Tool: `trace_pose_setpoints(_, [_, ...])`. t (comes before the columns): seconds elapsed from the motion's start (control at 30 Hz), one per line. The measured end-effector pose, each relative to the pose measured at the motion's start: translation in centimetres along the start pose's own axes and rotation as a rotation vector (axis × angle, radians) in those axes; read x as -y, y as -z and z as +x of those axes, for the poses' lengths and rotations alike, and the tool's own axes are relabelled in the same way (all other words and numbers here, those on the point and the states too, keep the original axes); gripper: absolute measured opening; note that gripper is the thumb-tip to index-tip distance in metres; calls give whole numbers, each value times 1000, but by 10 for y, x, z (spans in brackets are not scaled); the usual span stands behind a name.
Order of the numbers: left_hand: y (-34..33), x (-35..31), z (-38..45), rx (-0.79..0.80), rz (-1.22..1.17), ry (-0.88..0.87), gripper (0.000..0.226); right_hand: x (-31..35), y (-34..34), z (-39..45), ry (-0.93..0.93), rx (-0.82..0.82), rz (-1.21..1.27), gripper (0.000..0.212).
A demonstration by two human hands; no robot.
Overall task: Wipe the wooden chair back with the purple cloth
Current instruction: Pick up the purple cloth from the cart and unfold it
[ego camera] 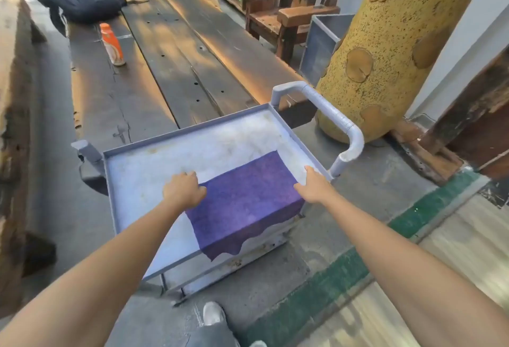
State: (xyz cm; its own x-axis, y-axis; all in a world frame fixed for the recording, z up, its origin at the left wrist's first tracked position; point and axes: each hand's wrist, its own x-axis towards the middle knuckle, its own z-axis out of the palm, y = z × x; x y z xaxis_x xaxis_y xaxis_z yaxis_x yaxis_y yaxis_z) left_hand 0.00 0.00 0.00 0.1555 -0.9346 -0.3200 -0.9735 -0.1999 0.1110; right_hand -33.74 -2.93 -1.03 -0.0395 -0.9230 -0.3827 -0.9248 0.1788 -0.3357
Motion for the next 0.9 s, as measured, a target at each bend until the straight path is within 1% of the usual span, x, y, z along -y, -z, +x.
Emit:
trace_pose_setpoints(0.07, [-10,10,3,104,-115,101,19,2,-8,9,-21,70,28,78])
trace_pose_setpoints(0.1, [-18,16,5,138,-156,131,16,2,-14,15,-38,93,40,75])
trace_pose_setpoints(0.17, [-32,24,8,225,-254,194,22,3,-22,23,-70,119,74,62])
trace_pose_setpoints(0.23, [-42,27,11,376,-399,274,31,4,-28,30,-81,131,83,51])
trace_pose_setpoints(0.3, [-50,29,13,548,-565,374,42,5,-33,42,-92,129,47,47])
trace_pose_setpoints(0.33, [-53,29,14,584,-637,400,43,6,-34,46,-110,117,31,48])
trace_pose_setpoints(0.4, [-59,26,22,542,-712,395,41,7,-36,55,-152,92,11,48])
trace_pose_setpoints(0.43, [-60,23,23,492,-703,374,40,6,-37,58,-158,97,3,42])
trace_pose_setpoints(0.5, [-61,17,27,436,-674,302,38,6,-36,63,-174,135,-7,19])
trace_pose_setpoints(0.53, [-61,14,31,442,-674,264,39,7,-33,67,-185,143,4,21])
trace_pose_setpoints(0.57, [-60,13,35,465,-678,222,39,8,-29,70,-186,150,15,29])
trace_pose_setpoints(0.63, [-54,13,41,524,-716,157,35,11,-20,74,-185,158,52,36])
trace_pose_setpoints(0.7, [-44,13,48,546,-798,128,26,11,-11,77,-181,180,176,40])
trace_pose_setpoints(0.73, [-38,14,52,532,-838,123,21,11,-6,78,-187,191,251,38])
trace_pose_setpoints(0.77, [-33,14,55,502,-873,128,18,11,-1,79,-188,198,328,33])
trace_pose_setpoints(0.83, [-26,14,63,431,-918,138,18,8,7,79,-208,204,483,13])
trace_pose_setpoints(0.87, [-22,13,67,402,-930,138,19,8,12,79,-215,200,547,13])
trace_pose_setpoints(0.9, [-19,12,70,374,-942,135,20,8,17,77,-219,186,600,17])
